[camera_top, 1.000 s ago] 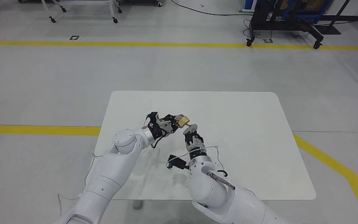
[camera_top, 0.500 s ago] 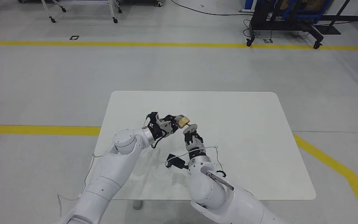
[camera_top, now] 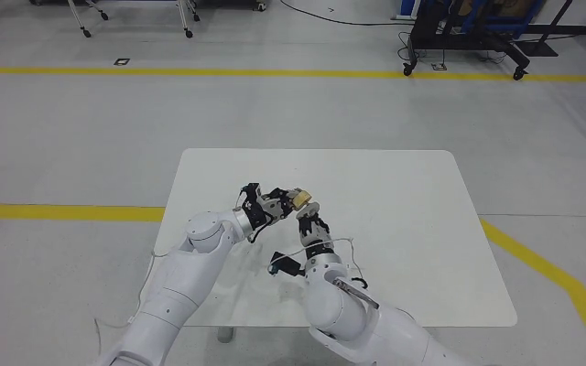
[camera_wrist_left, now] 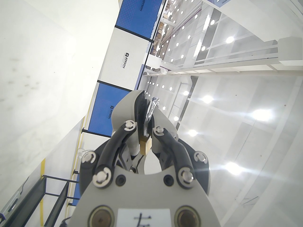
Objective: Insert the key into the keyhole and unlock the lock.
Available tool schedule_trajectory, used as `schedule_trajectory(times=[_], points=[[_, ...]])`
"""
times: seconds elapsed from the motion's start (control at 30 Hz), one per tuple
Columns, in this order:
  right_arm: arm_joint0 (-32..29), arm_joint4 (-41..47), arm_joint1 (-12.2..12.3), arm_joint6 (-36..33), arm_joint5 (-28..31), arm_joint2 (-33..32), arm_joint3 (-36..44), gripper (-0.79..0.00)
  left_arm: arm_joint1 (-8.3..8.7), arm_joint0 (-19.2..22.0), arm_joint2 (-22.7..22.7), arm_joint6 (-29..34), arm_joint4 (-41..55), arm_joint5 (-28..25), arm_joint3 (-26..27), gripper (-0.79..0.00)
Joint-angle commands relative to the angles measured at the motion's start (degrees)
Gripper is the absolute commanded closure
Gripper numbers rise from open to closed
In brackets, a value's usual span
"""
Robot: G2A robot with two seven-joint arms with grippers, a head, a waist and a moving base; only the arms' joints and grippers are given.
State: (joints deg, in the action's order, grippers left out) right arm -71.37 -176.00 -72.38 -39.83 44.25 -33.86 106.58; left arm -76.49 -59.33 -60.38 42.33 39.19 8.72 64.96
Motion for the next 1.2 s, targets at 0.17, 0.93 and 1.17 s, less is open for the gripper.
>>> schedule_trajectory(times=[0.17, 0.93, 1.17], points=[[0.2, 0.0, -0.1, 0.4, -0.1, -0.7, -0.2, 0.0, 0.0, 0.0, 0.0, 0.4, -0.4, -0.1, 0.1, 0.0], [-4.6, 0.0, 2.9, 9.1, -7.8, -7.4, 4.1, 0.0, 0.14, -0.1, -0.7, 1.8, -1.0, -0.9, 0.4, 0.0], [-7.7, 0.0, 5.3, 14.5, -14.3, -10.9, 5.8, 0.0, 0.39, -0.3, -1.4, 3.4, -1.1, -1.6, 1.1, 0.0]])
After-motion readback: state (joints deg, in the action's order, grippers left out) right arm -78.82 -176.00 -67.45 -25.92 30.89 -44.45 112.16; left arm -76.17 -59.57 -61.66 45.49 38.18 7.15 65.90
